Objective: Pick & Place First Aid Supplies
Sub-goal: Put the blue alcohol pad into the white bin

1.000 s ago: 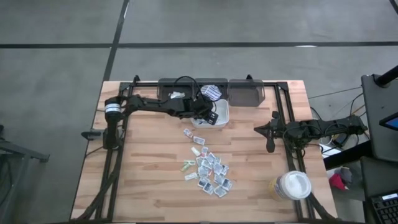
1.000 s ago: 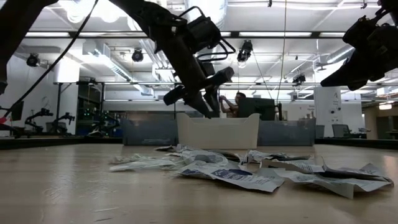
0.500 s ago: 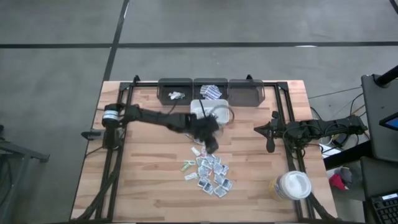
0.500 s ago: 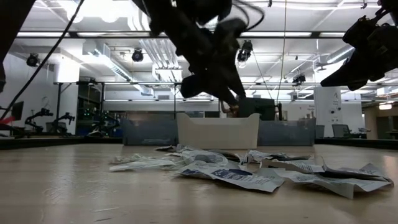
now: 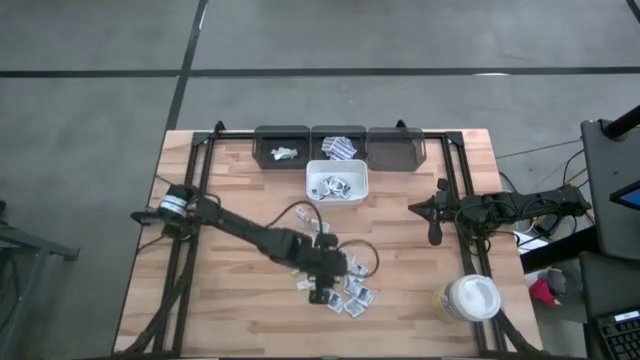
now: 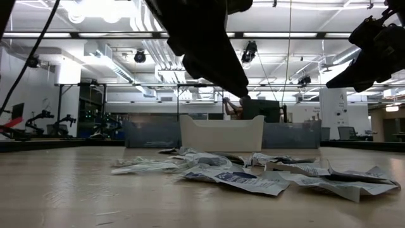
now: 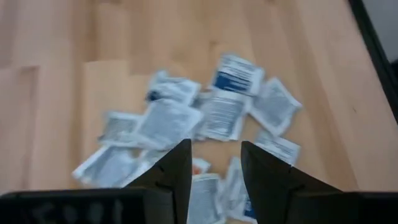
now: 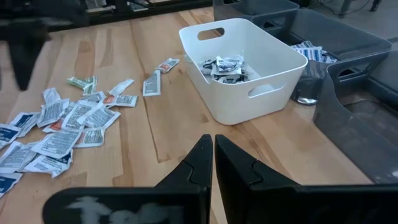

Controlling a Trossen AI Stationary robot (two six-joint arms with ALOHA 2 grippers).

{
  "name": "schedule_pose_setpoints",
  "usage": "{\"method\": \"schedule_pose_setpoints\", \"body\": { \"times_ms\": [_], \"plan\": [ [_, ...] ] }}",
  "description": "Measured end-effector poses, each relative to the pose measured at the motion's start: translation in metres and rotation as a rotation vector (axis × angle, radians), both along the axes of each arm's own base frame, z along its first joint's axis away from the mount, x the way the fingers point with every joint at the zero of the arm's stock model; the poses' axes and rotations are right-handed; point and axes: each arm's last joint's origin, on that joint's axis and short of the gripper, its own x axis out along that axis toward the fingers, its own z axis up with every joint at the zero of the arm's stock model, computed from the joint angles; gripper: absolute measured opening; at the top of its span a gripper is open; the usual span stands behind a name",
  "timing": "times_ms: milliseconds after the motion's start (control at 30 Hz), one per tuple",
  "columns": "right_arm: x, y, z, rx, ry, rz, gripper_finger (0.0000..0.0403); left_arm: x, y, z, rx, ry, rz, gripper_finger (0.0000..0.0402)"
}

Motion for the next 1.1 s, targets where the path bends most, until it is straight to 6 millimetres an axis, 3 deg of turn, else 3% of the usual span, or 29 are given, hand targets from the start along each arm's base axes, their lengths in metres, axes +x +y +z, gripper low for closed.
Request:
{"method": "schedule_pose_setpoints", "body": {
  "times_ms": [267,500,633,800,1100],
  "plan": [
    [0.0,0.0,0.0,0.001,-0.003,0.0,0.0018,0.007,-0.022,-0.026,-0.003,0.011,-0.036,0.013],
    [0.0,0.0,0.0,-0.001,-0.004,0.001,0.0018,0.019,-0.033,-0.024,-0.034,-0.012,-0.04,0.013],
    [0.0,0.0,0.0,0.0,-0.005,0.002,0.0018,0.025,-0.038,-0.036,-0.046,0.028,-0.066,0.013],
    [0.0,0.0,0.0,0.0,-0.006,0.003,0.0018,0.026,-0.044,-0.049,-0.042,0.12,-0.079,0.013],
    [0.0,0.0,0.001,0.0,-0.007,0.003,0.0018,0.024,-0.046,-0.052,-0.041,0.151,-0.071,0.013]
  ]
}}
